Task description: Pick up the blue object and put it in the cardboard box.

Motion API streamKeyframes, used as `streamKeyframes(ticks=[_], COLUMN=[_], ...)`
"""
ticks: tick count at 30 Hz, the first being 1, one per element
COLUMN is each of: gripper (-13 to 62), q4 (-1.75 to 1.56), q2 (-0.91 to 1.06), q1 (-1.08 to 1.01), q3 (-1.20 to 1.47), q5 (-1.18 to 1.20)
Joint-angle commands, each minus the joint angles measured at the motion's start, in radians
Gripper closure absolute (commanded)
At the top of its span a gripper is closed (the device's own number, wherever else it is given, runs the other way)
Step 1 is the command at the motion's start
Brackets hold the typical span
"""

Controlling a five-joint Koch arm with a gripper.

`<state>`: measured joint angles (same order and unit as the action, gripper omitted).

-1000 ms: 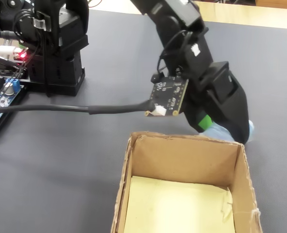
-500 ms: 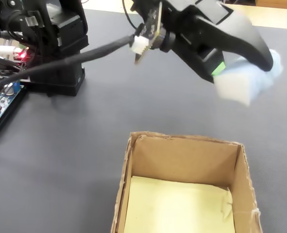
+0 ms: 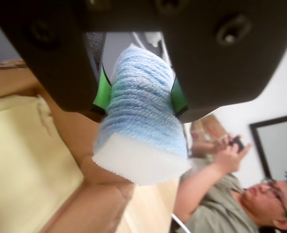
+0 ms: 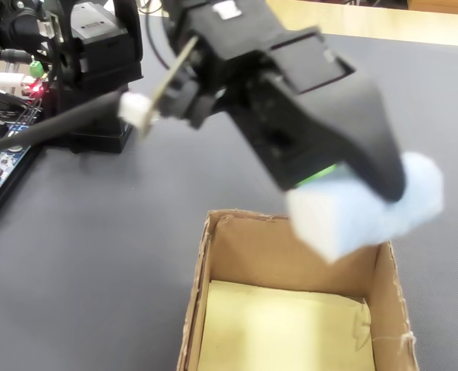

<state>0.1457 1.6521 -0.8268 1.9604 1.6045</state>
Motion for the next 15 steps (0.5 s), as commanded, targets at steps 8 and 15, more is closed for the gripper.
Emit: streamKeyframes(ticks=[8,15], gripper=[33.0,22.0], q4=[0.103,0.138], q2=[0.064,0.074], q1=[-0.014,-0.015], q3=[-0.012,0.008], q5=[0.002,0.032])
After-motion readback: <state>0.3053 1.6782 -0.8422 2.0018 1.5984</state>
